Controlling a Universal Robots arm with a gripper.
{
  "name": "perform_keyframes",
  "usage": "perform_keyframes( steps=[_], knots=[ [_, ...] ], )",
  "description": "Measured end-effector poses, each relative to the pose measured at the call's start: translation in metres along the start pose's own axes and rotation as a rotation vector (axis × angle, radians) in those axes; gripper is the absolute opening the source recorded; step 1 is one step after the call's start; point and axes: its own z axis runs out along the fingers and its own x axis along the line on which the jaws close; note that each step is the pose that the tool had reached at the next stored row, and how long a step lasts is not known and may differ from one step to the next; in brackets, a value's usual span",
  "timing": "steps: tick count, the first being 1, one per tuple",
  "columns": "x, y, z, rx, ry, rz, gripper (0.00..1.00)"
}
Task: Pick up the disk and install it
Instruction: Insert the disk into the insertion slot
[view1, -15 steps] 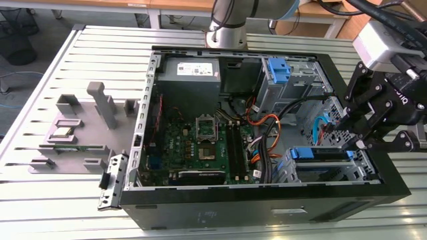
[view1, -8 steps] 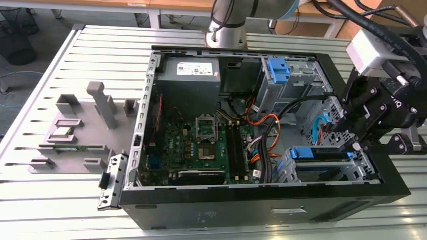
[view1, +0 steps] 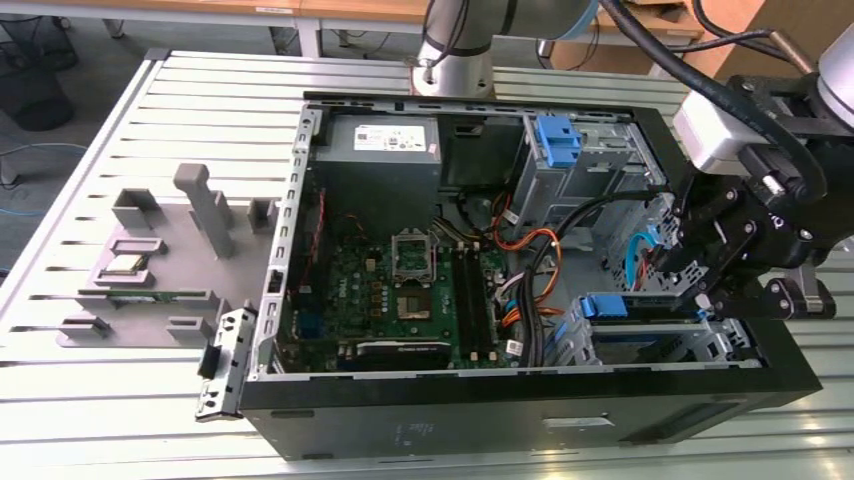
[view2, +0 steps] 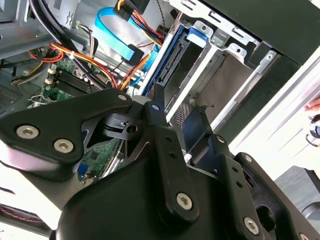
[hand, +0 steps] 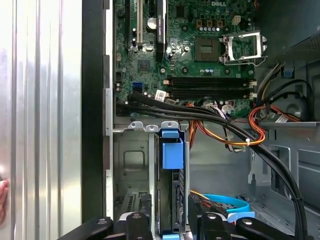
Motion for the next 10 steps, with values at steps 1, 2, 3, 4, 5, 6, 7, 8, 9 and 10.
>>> perform_keyframes(
  steps=[1,2,3,4,5,6,7,8,9,10],
  knots=[
    [0.0001,0.0004,0.0012,0.0009,-0.0002,-0.001,0.42],
    [0.0001,0.0008,0.0021,0.0016,-0.0001,-0.001,0.42],
    [0.0001,0.0014,0.0029,0.0022,-0.0001,-0.001,0.42],
    [0.0001,0.0021,0.0035,0.0027,-0.0001,-0.002,0.42],
    [0.0002,0.0028,0.0039,0.0033,-0.0002,-0.002,0.42],
    [0.0002,0.0036,0.0042,0.0039,-0.0002,-0.002,0.42],
    [0.0001,0.0043,0.0044,0.0046,-0.0001,-0.002,0.42],
    [-0.0001,0.0049,0.0046,0.0051,0.0001,-0.002,0.42],
    [-0.0003,0.0053,0.0049,0.0057,-0.0001,-0.002,0.42],
    [-0.0006,0.0056,0.0052,0.0062,-0.0001,-0.002,0.42]
  ],
)
